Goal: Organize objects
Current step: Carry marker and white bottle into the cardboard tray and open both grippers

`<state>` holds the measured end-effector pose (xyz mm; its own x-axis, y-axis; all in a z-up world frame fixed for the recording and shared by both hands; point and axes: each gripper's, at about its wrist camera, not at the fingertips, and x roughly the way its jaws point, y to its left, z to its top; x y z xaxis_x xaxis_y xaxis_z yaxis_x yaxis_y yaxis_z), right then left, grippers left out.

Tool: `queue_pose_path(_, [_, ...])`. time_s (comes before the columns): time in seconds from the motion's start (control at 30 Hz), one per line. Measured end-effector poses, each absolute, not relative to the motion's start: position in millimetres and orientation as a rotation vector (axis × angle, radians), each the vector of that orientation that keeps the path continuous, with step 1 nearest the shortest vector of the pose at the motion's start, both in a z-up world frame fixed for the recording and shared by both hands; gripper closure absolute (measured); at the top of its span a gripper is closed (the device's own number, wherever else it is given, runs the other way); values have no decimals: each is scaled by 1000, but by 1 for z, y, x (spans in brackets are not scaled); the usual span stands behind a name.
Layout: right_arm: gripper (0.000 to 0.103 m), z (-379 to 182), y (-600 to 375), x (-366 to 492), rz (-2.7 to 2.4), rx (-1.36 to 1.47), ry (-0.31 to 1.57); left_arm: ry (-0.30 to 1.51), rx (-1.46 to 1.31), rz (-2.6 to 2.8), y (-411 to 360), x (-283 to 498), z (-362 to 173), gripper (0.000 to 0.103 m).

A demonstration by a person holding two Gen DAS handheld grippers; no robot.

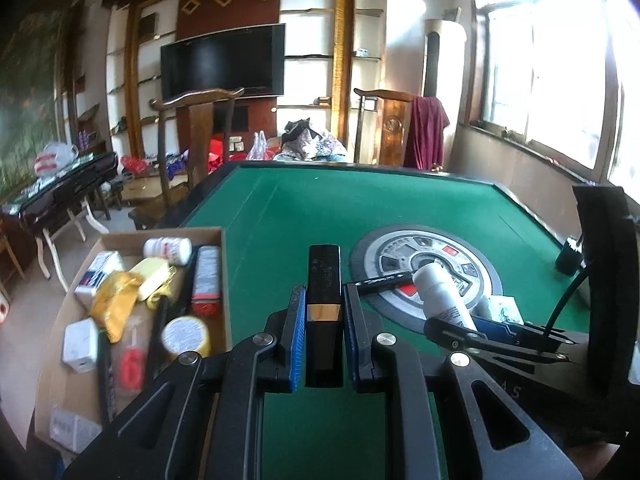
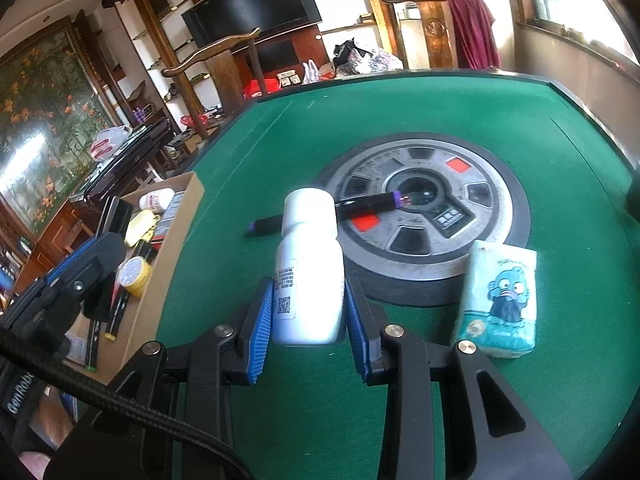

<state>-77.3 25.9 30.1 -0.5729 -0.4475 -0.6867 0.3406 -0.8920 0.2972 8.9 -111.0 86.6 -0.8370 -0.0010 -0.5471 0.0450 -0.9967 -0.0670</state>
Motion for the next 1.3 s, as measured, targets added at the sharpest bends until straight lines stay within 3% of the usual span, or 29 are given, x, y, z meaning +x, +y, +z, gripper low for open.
queue_pose_path(0.3, [71, 44, -15, -46, -2353, 1045, -146, 392, 964, -2959, -181, 40, 87, 88])
queue_pose_path(0.57, [71, 43, -83, -19, -2234, 998, -3, 531, 1025, -2830, -243, 53, 58, 88])
queue_pose_path(1.3, [71, 5, -143, -15, -2124, 1081, 152, 575, 1131, -2759, -258, 46, 26, 88])
